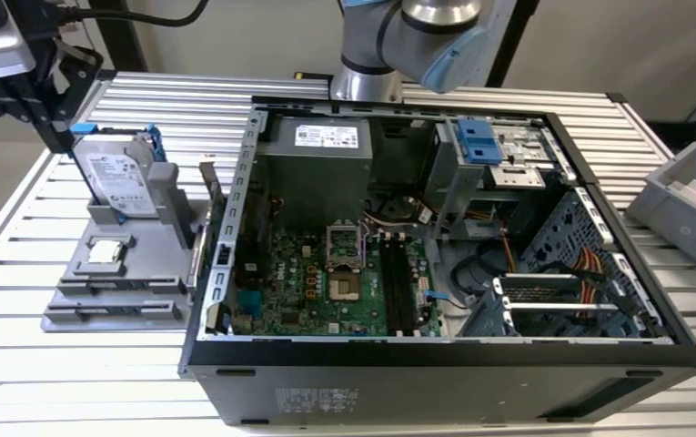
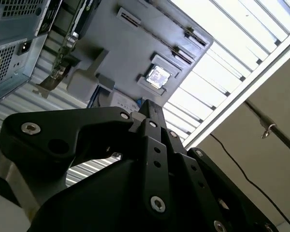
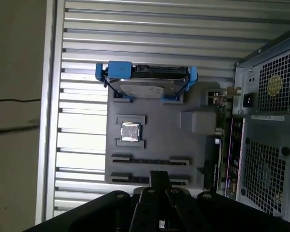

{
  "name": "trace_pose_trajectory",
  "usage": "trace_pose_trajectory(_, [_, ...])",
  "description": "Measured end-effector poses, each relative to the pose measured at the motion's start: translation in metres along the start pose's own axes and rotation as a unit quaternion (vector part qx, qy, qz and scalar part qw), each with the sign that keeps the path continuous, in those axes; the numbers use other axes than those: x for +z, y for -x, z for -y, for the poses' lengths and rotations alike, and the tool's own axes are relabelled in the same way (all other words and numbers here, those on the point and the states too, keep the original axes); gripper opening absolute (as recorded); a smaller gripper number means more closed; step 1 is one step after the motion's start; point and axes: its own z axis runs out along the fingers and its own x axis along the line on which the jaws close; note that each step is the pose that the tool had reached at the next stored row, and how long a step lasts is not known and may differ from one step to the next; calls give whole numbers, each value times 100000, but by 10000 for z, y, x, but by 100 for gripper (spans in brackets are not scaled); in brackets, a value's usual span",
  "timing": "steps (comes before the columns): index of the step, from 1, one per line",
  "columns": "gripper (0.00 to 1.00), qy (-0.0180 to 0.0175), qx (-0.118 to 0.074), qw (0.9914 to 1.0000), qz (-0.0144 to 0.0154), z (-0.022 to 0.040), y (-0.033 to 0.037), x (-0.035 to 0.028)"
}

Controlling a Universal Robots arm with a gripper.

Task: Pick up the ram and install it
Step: 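Reach for the ram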

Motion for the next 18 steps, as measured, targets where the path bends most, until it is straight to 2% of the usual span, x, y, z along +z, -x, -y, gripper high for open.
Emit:
trace_pose_trajectory(2, [0,7,-18,100000,2,25,-3,1])
trace_pose_trajectory(8, [0,0,-21,100000,-1,156,-16,1])
trace_pose_trajectory(12, [0,-111,-12,100000,50,175,-23,12])
trace_pose_trajectory(18, [0,-661,54,99997,365,189,-24,25])
